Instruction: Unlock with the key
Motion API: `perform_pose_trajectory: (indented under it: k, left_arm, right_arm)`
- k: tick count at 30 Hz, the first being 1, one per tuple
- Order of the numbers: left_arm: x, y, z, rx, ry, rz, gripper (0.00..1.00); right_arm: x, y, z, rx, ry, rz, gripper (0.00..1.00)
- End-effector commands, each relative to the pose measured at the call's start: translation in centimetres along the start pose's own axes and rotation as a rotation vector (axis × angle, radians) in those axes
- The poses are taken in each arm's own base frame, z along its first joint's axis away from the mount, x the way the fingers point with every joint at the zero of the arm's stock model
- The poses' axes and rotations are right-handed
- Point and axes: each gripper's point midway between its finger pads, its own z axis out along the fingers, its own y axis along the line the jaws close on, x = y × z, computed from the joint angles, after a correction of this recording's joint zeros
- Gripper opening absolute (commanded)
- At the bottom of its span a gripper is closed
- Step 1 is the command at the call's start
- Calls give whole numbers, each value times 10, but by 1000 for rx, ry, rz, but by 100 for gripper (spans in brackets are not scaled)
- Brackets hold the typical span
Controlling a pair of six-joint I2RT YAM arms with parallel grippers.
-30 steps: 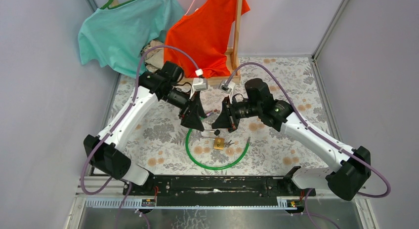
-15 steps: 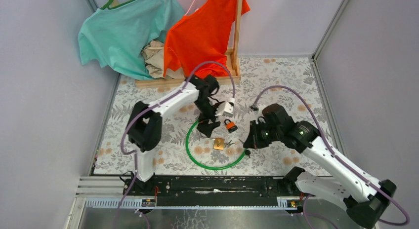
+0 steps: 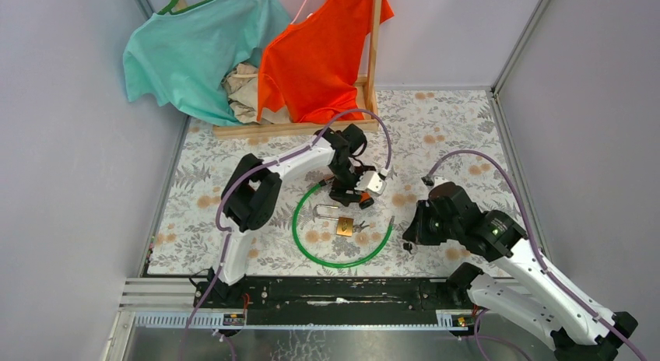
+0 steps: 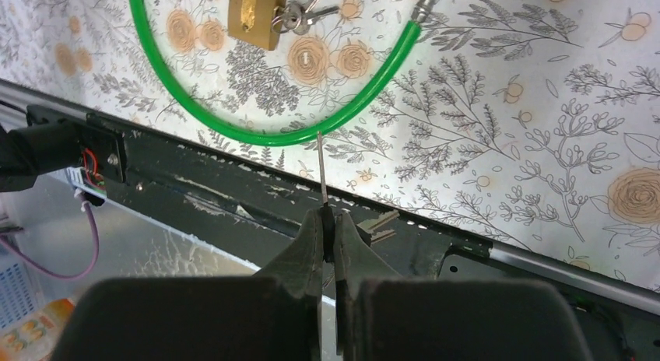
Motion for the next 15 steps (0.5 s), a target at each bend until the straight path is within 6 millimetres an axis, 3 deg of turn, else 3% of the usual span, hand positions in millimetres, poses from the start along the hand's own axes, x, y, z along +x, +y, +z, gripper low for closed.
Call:
perform_pose_trajectory:
  k: [1,4,8,15]
  left_arm:
    - [-11,33,8,-88,-40,120,73]
    - [-7,35,16,-84,-31,122,70]
    - [6,32,31,-52,6,105,56]
    - [18,19,37,-26,29,73,50]
  right_arm:
    - [-8,-6,3,37,-49,48,0]
    - [-10,-8,3,53,-59,46,0]
    - [-14,-9,3,64,-72,44,0]
    - [-17,-8,6,64,-78,35,0]
